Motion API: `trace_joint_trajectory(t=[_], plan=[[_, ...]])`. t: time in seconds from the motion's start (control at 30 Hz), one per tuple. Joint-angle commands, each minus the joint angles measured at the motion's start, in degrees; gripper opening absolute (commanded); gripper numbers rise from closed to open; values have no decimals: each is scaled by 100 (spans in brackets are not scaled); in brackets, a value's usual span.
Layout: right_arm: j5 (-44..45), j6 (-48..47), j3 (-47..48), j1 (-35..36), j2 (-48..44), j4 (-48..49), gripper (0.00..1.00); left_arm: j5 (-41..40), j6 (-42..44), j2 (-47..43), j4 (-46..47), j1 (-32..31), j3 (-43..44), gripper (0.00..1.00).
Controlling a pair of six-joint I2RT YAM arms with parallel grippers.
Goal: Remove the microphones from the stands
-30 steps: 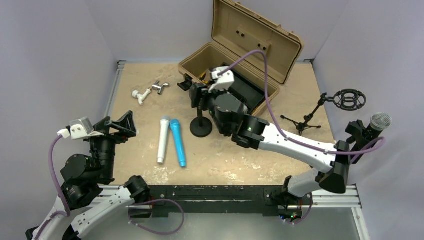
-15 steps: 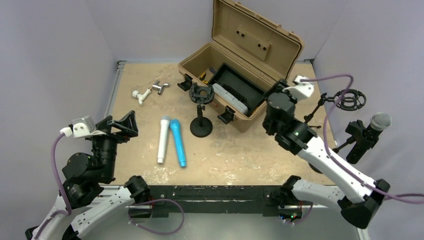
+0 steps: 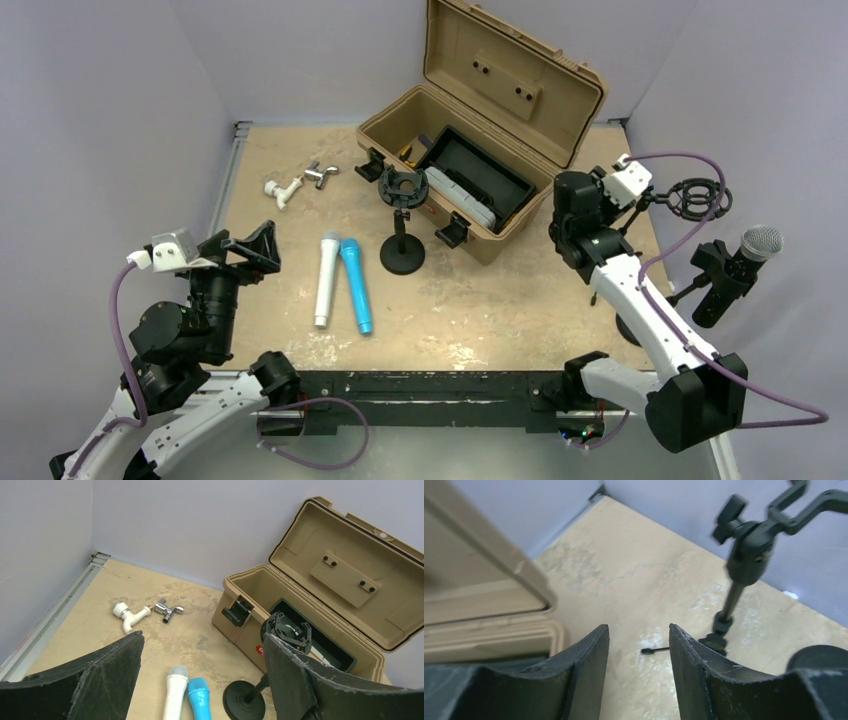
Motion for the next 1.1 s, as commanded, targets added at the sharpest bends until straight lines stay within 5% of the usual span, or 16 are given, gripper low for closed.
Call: trace_joint_trajectory(t=[0.0, 0.43, 0.73, 0.97, 1.07], plan=[[-115, -241, -177, -576, -187, 553, 45, 126, -52, 72, 9, 9, 194, 86], [264, -395, -517, -1346, -174, 1314, 44, 228, -96, 59, -15, 7, 227, 87], [-1360, -1307, -603, -1393, -255, 1537, 44, 233, -114, 52, -27, 12, 219, 87], [-2513, -748, -642, -1383, -1088, 1007, 45, 285, -156, 87, -81, 15, 268, 87], [-2198, -653, -640, -1383, -1372, 680, 45, 310, -184, 46, -96, 16, 263, 87]])
